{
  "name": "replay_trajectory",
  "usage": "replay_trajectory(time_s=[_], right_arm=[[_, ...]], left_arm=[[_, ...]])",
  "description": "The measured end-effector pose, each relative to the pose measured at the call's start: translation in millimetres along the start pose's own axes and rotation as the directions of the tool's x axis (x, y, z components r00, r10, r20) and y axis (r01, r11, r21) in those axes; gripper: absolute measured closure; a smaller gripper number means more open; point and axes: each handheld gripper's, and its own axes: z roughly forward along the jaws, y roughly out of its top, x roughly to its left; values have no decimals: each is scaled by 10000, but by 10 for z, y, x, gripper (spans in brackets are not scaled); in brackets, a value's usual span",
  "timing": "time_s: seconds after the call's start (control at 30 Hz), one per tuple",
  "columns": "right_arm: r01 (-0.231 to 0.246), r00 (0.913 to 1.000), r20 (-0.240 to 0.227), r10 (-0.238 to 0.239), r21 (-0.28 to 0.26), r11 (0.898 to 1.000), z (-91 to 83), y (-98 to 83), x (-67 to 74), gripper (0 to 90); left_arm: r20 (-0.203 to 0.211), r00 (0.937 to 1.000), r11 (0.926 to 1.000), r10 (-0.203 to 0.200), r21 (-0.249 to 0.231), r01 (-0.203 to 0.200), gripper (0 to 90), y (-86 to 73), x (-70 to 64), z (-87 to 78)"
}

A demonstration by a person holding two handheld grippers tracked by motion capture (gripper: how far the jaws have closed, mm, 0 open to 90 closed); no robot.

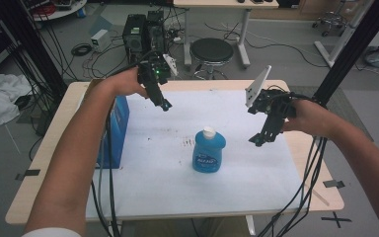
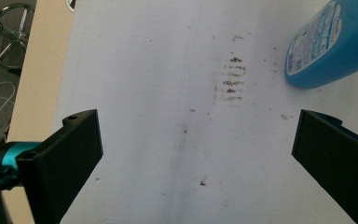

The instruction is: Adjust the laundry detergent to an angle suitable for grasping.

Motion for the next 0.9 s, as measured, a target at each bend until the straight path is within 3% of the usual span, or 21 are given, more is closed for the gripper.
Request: replay_trajectory(time_s=[0.9], right_arm=[[145,9999,-76,-145,33,9999,8,29,29,15]], left_arm=[[-204,9988,9988,440,-195,-444,17,21,-54,-43]])
